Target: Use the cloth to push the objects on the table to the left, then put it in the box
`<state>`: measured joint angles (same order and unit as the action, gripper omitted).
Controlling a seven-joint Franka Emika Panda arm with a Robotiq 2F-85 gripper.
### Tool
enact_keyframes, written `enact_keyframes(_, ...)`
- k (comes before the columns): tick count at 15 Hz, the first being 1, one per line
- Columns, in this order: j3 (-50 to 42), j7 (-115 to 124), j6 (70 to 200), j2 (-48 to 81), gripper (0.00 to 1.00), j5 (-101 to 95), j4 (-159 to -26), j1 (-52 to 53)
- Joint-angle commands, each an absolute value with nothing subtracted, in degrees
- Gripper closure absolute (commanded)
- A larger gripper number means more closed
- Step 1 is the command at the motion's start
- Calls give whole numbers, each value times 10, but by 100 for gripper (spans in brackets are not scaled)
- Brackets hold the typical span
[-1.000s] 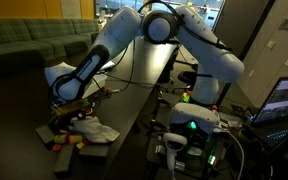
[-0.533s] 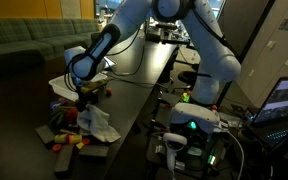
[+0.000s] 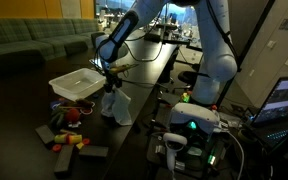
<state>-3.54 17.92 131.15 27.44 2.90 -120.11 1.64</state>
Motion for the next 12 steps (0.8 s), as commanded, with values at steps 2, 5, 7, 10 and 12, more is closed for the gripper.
enact_keyframes(2,-111,247,1342,263,85,-1,-1222,-3)
enact_keyframes(5,-157,297,1388,310,86,-27,-1191,-13)
enact_keyframes(7,-183,339,1422,346,85,-37,-1167,-11)
enact_keyframes(10,-214,406,1465,415,86,-29,-1113,-4)
enact_keyframes(12,-229,458,1481,467,86,-23,-1063,3)
